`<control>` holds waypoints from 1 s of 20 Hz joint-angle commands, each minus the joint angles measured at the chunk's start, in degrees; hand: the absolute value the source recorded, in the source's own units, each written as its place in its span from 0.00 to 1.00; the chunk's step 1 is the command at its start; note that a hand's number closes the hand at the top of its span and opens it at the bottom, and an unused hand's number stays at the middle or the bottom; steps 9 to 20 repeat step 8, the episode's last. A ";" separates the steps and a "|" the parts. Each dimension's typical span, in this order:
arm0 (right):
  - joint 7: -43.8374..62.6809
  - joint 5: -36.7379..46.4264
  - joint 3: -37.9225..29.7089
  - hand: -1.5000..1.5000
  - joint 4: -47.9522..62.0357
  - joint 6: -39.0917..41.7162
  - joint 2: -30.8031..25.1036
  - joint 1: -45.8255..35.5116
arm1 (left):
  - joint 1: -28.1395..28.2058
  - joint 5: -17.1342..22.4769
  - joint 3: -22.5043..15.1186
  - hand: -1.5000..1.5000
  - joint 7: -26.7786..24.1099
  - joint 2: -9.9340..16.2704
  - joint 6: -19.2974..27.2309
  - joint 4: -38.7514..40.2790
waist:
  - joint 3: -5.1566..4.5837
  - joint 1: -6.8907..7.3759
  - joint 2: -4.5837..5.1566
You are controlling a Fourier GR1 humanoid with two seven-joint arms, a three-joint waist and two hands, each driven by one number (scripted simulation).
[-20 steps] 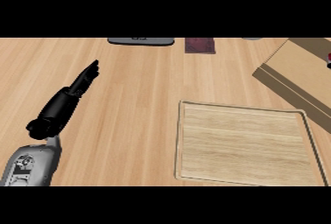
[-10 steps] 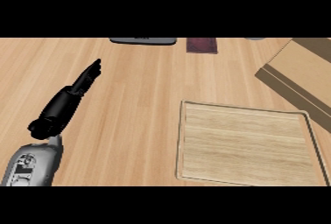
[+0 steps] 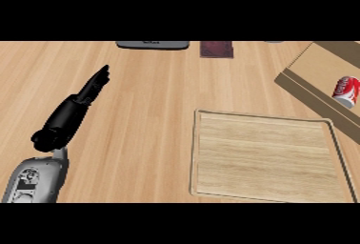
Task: Pick the can from the tray and place it in the cardboard box
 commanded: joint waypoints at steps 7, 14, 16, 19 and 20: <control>7.75 -15.76 -16.28 0.00 5.06 0.03 -6.20 2.80 | -0.05 0.70 -0.23 0.50 -0.20 0.27 -1.20 -1.01 | 0.05 1.01 0.62; 8.30 -16.28 -16.74 0.00 4.76 0.85 -7.32 2.95 | -0.20 -0.07 0.26 0.50 -0.92 0.34 -0.27 0.46 | 0.04 0.86 0.79; 8.30 -16.28 -16.74 0.00 4.76 0.85 -7.32 2.95 | -0.20 -0.07 0.26 0.50 -0.92 0.34 -0.27 0.46 | 0.04 0.86 0.79; 8.30 -16.28 -16.74 0.00 4.76 0.85 -7.32 2.95 | -0.20 -0.07 0.26 0.50 -0.92 0.34 -0.27 0.46 | 0.04 0.86 0.79; 8.30 -16.28 -16.74 0.00 4.76 0.85 -7.32 2.95 | -0.20 -0.07 0.26 0.50 -0.92 0.34 -0.27 0.46 | 0.04 0.86 0.79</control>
